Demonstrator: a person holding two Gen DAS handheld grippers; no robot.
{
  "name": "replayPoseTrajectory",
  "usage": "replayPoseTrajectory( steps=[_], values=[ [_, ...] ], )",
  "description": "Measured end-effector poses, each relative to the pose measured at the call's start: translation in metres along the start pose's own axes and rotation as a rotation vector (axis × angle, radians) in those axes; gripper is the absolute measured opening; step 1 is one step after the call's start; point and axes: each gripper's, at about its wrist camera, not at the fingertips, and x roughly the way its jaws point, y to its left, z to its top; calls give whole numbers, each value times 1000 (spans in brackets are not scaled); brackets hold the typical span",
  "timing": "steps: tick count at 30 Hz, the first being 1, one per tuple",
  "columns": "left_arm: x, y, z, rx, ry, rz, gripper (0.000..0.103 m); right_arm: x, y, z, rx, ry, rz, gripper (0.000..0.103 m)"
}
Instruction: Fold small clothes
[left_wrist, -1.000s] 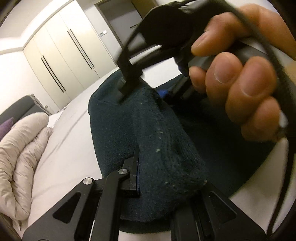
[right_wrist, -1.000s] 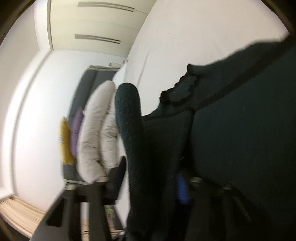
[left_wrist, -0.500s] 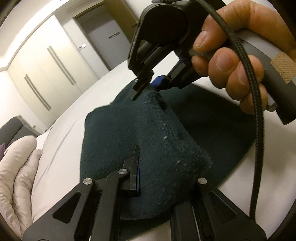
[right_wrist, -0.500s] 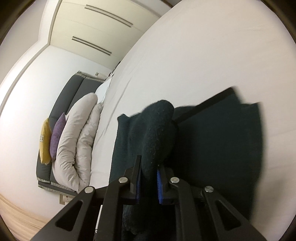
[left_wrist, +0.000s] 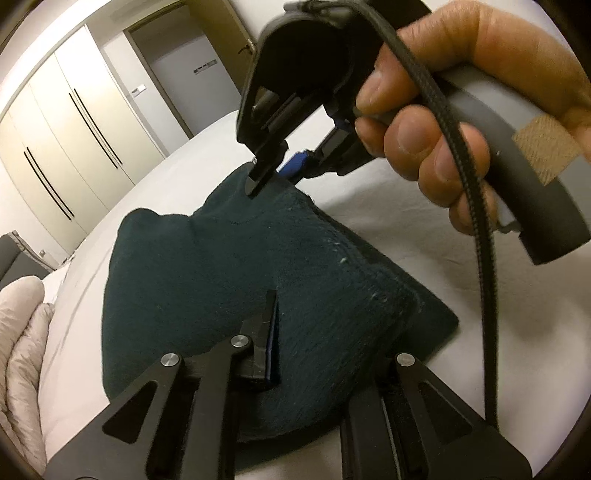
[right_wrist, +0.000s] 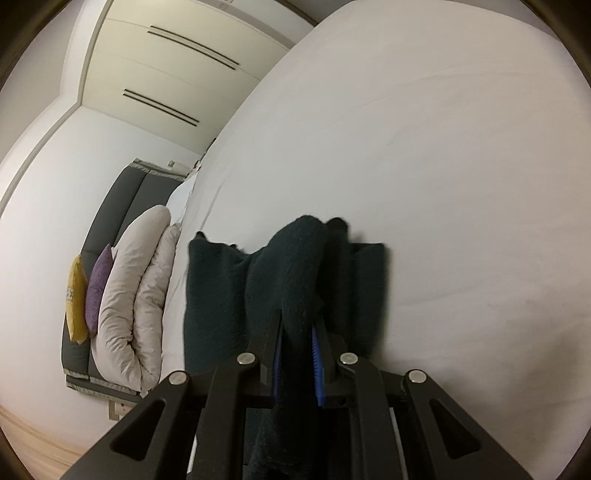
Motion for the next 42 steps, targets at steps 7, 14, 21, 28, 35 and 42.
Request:
replayPoseTrajectory(
  steps=[7,14,21,28,35,42],
  values=[
    [-33,24,-12,-40,20,-154,58,0,-26,-10,109,-13,54,28],
    [-78,100,-39,-218,-69,-199,87,-35,-7,-45,67,-36,64,53],
    [-56,154,-35,-286,-43,-104,86,-32,3,-101,52,50,17,53],
    [-38,153,-34,-312,35,-105,81,-25,3,-103,51,46,-67,11],
    [-40,132,-34,-288,59,-137,77,-45,0,-97,43,13,-87,9],
    [-20,123,-49,-272,103,-142,77,-36,-23,-113,73,10,-72,8]
  ],
)
